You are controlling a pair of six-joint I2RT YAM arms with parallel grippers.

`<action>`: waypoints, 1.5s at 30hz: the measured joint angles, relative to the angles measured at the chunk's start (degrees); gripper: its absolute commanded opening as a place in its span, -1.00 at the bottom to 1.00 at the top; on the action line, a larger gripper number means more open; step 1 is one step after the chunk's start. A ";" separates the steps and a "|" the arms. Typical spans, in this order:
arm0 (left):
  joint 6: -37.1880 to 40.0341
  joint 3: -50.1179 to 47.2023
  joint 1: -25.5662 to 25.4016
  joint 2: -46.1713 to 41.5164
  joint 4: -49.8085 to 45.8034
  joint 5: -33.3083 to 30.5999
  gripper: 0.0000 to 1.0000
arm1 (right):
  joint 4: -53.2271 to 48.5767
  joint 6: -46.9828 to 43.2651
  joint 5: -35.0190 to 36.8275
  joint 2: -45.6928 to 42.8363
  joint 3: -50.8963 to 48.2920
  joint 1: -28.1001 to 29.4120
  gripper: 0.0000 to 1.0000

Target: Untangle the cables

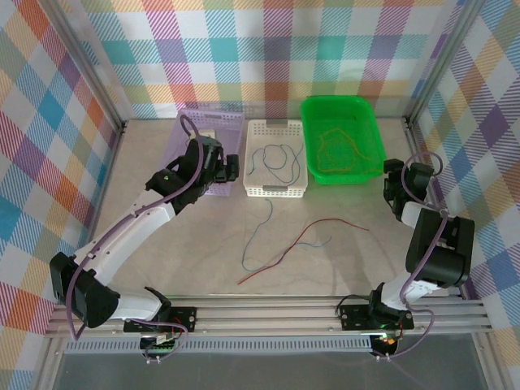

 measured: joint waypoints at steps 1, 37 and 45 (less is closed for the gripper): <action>0.00 0.00 0.00 0.00 0.00 -0.02 1.00 | -0.02 -0.11 0.02 0.00 0.66 -0.02 0.05; 1.11 0.00 0.00 0.00 0.00 0.61 1.00 | -1.20 -1.53 -0.76 9.64 7.34 -2.82 -0.37; 1.14 0.00 0.00 0.00 0.00 0.66 1.00 | -0.50 -1.42 -1.79 10.73 9.07 -2.93 -0.30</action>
